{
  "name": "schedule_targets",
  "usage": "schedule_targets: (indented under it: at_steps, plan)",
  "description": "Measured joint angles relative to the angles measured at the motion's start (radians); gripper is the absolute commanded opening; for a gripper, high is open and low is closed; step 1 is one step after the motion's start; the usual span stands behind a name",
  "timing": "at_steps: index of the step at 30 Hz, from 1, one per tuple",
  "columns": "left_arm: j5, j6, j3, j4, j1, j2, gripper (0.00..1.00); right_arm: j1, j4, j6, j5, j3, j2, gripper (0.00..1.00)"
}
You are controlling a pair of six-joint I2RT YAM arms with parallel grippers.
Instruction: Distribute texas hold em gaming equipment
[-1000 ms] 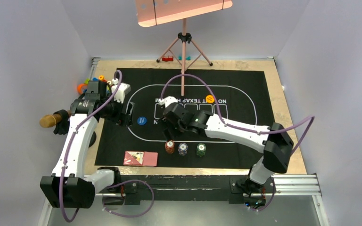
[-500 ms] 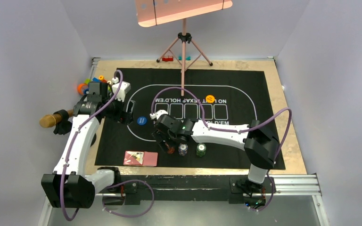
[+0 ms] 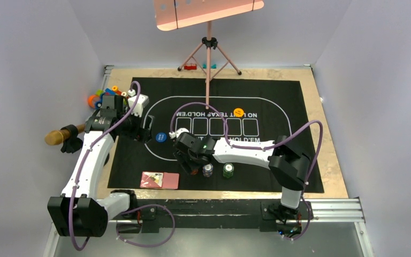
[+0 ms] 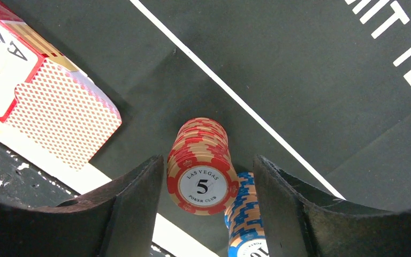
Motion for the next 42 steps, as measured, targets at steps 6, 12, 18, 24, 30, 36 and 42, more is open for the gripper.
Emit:
schedule_targets:
  at_steps: [6,12,18,24,30,36,42]
  plan:
    - [-0.015,0.002,-0.002,0.005,0.0,0.0,1.0,0.0,0.003,0.008,-0.001,0.0,0.007,0.46]
    - [-0.029,0.004,-0.006,0.011,0.0,-0.006,1.0,0.001,0.003,0.019,0.0,0.0,0.007,0.17]
    - [-0.037,0.011,-0.015,0.02,0.0,-0.009,1.0,0.001,-0.025,0.022,0.003,0.018,0.007,0.06]
    - [-0.04,0.021,-0.017,0.021,0.0,-0.012,1.0,-0.004,-0.085,0.002,0.026,0.147,0.011,0.01]
    - [-0.046,0.026,-0.017,0.021,0.0,-0.021,1.0,-0.047,-0.087,-0.021,0.027,0.302,0.061,0.0]
    - [-0.051,0.026,-0.017,0.021,0.0,-0.025,1.0,-0.142,-0.081,-0.051,0.023,0.431,0.245,0.0]
    - [-0.078,0.025,-0.017,0.022,0.0,-0.037,1.0,-0.189,-0.079,-0.079,0.025,0.563,0.438,0.0]
